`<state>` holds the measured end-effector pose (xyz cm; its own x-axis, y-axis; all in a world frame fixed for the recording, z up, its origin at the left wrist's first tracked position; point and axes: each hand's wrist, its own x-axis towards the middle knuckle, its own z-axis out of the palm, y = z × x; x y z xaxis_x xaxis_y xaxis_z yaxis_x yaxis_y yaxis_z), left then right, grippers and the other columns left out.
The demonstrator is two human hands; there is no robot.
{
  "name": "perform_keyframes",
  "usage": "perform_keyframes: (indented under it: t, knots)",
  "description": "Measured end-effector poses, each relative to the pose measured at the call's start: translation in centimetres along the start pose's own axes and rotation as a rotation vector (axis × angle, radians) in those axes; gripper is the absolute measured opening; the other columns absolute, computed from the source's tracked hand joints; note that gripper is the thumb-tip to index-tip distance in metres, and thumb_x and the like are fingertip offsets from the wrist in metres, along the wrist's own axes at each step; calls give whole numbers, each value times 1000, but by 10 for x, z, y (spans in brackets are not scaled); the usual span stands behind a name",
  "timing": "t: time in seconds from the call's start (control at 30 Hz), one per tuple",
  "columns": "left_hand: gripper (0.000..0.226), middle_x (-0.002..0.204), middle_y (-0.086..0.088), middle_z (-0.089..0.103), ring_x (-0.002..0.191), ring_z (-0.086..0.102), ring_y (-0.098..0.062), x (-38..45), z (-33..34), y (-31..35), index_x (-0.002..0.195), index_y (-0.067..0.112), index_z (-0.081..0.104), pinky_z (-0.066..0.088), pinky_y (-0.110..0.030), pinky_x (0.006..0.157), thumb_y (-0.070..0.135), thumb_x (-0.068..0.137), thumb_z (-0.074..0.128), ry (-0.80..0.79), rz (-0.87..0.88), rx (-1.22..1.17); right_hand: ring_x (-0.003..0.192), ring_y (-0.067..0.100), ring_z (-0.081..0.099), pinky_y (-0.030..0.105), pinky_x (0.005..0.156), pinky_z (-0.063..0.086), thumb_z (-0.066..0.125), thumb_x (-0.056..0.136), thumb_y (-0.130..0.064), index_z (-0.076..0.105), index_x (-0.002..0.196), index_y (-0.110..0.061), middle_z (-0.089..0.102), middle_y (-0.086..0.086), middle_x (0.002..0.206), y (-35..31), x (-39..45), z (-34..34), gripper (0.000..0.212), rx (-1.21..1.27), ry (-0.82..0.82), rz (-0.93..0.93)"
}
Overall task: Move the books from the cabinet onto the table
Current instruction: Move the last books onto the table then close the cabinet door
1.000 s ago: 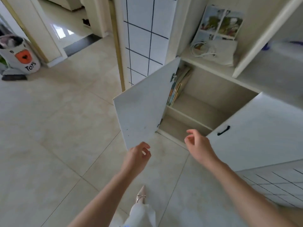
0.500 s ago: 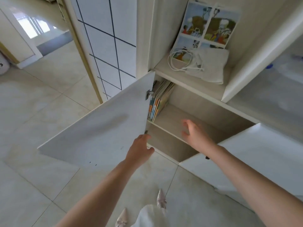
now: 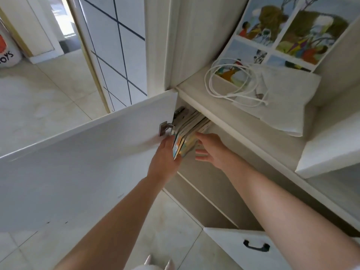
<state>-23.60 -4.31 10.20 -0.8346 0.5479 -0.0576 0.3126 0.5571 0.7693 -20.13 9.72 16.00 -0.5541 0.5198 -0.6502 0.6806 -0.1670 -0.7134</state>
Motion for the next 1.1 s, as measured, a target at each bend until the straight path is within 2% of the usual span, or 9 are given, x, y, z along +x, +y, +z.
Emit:
perform_keyframes:
  t: [0.17,0.33,0.53,0.67,0.77,0.87,0.97,1.03,1.1]
  knots:
    - [79,160,-6,21,144,27,-24,19,28,-5,153,14,15,40,-39,109,16,89,62,85,88,80,103,35,60,52,92,52,57,92,-42,52,113,-14,54,7,107,-23,35,7,35,88,-48,50]
    - [84,162,-8,12,146,21,-27,25,47,-2,153,12,11,31,-34,112,13,87,63,132,66,49,88,28,56,54,96,49,58,93,-38,50,78,-21,52,4,86,-28,53,7,24,79,-80,55]
    - [64,159,-8,21,143,29,-27,28,45,1,151,9,24,42,-38,105,11,91,48,200,45,21,117,39,54,58,96,47,64,91,-30,52,100,-17,52,5,118,-16,62,-3,20,158,-138,21]
    - [44,125,-24,50,100,63,-37,37,46,17,127,-6,48,57,-35,73,15,90,57,304,94,147,112,36,55,53,86,53,67,89,-25,50,89,-22,53,1,101,-8,65,-13,17,195,-126,24]
    - [39,83,-25,61,71,65,-37,51,49,25,93,-8,61,59,-35,57,22,75,79,310,120,456,100,32,62,51,78,56,66,89,-19,57,97,-16,61,12,103,-5,68,-18,12,165,-132,37]
    - [41,75,-14,67,62,67,-26,70,51,29,88,4,69,50,-24,48,32,62,85,190,8,691,84,24,61,41,76,53,60,90,-16,55,97,-13,61,11,93,3,71,-22,9,90,-47,52]
    - [49,84,-6,69,65,68,-18,88,53,30,107,12,64,46,-21,45,23,64,82,107,-18,780,73,20,51,30,66,45,54,92,-10,48,74,-14,49,8,80,16,76,-26,20,96,12,47]
    - [55,83,-4,66,63,65,-16,99,60,24,105,13,62,47,-23,45,18,56,85,151,70,779,87,25,56,34,81,48,54,94,-7,55,88,-10,55,10,89,23,81,-27,7,132,62,23]
    - [45,90,-6,64,69,61,-20,102,69,13,104,11,64,49,-27,53,15,61,78,263,214,876,113,31,56,42,102,44,61,92,-11,55,119,-5,59,16,116,27,84,-26,28,148,111,4]
